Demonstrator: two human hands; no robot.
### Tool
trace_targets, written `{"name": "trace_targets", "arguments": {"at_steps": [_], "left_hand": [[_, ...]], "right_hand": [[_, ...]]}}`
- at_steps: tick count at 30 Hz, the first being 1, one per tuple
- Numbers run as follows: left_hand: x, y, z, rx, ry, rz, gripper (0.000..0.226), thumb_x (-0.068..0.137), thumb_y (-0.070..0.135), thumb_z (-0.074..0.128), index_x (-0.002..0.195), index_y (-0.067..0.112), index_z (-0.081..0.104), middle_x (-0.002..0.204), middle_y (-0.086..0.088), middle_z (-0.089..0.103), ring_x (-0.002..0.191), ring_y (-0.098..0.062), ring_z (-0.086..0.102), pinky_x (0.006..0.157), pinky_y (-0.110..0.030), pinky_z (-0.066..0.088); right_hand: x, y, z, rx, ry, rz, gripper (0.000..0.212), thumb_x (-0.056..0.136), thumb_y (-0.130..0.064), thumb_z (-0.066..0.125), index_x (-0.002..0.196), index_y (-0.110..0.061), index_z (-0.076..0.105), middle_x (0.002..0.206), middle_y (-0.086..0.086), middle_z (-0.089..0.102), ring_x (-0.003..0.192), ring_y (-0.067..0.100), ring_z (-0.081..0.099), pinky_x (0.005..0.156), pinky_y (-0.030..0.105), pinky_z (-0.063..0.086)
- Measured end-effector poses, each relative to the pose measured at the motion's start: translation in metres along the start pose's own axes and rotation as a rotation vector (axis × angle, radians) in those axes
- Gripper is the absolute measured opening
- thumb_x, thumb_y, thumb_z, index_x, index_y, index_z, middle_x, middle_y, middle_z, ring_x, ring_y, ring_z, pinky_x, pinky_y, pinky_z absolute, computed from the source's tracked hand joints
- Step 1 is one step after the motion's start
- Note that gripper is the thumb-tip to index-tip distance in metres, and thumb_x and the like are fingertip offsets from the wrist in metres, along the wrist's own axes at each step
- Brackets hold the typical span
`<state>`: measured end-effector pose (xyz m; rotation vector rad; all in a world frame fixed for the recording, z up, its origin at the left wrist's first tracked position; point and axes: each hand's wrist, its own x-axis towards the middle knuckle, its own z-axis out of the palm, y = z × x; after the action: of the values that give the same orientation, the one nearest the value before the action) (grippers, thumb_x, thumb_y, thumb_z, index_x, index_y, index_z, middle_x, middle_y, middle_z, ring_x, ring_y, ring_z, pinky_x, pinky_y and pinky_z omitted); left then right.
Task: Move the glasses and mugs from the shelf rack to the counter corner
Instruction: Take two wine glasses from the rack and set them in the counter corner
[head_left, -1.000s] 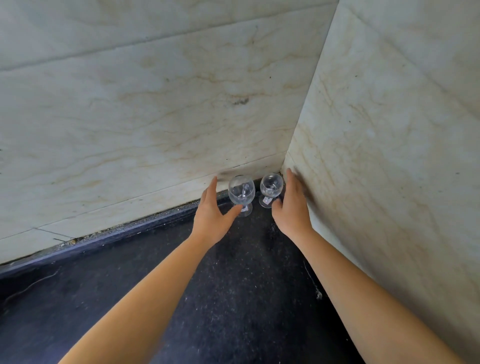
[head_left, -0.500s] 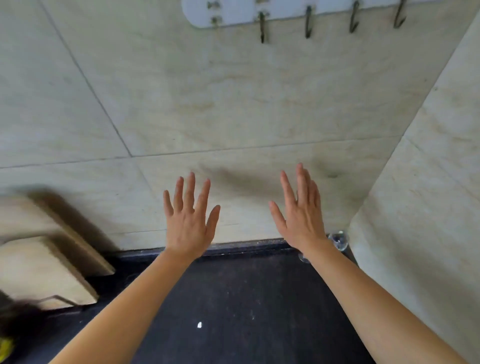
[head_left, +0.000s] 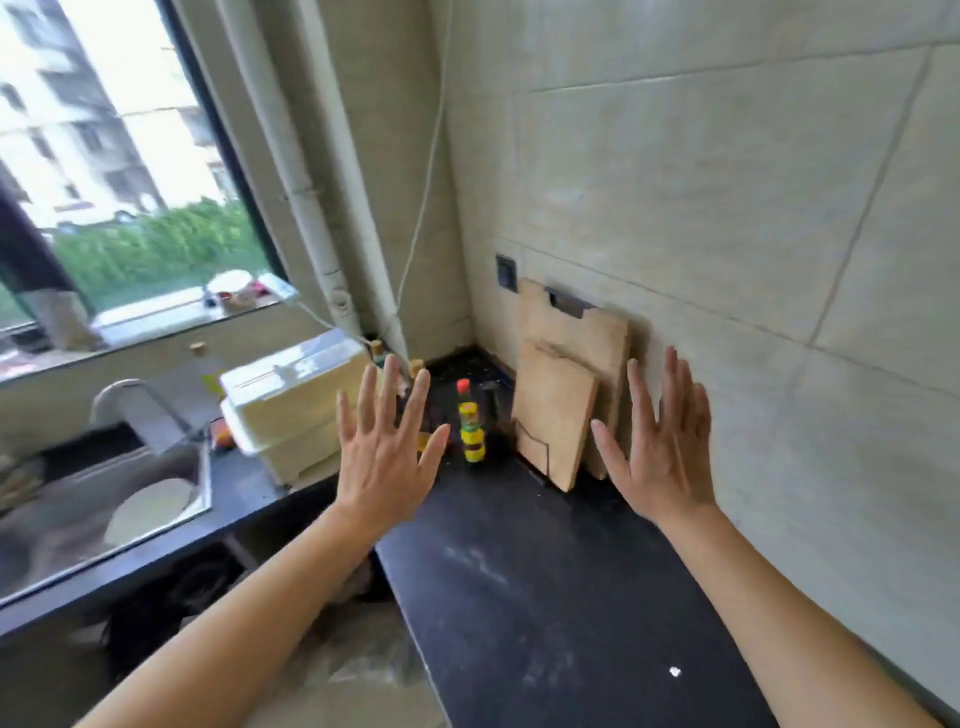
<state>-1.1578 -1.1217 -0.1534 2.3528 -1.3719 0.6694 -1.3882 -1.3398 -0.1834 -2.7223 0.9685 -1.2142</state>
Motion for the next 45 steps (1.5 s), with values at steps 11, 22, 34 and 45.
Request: {"name": "trace_targets", "arguments": {"at_steps": [11,22,34,45], "left_hand": [[-0.176,-0.295,-0.163,0.324,0.166,-0.487,0.070,0.097,0.052,0.037,0.157,0.019,0.023,0.166,-0.014,0.007,0.152,-0.037,0.005,0.116,-0.067,0.005],[-0.316,-0.575,-0.293,0.546,0.166,-0.837,0.073,0.096,0.059,0.025,0.158,0.021,0.020,0.167,-0.010,0.000,0.153,-0.034,0.004,0.117,-0.064,0.009],[-0.333,-0.786,-0.315,0.634,0.168,-0.973,0.071,0.096,0.057,0.025,0.158,0.022,0.019,0.167,-0.013,0.002,0.153,-0.034,0.004,0.120,-0.059,0.005],[-0.318,-0.981,-0.356,0.712,0.180,-1.135,0.073,0.094,0.061,0.022,0.158,0.024,0.023,0.167,-0.011,0.007,0.152,-0.033,0.010,0.119,-0.055,0.008]], "right_hand": [[0.039,-0.391,0.129,0.425,-0.072,-0.548,0.079,0.095,-0.051,0.051,0.161,-0.016,0.023,0.169,0.019,0.009,0.154,0.041,0.014,0.121,0.057,0.014],[0.010,-0.797,0.222,0.598,-0.126,-0.864,0.083,0.094,-0.054,0.059,0.160,-0.018,0.024,0.168,0.020,0.008,0.154,0.040,0.015,0.124,0.055,0.011],[0.036,-1.029,0.341,0.758,-0.248,-0.953,0.082,0.095,-0.052,0.057,0.161,-0.019,0.021,0.169,0.019,0.005,0.154,0.040,0.017,0.121,0.060,0.022],[0.089,-1.270,0.438,0.921,-0.360,-0.998,0.079,0.098,-0.057,0.046,0.162,-0.019,0.016,0.168,0.020,0.009,0.152,0.039,0.021,0.120,0.054,0.026]]}}
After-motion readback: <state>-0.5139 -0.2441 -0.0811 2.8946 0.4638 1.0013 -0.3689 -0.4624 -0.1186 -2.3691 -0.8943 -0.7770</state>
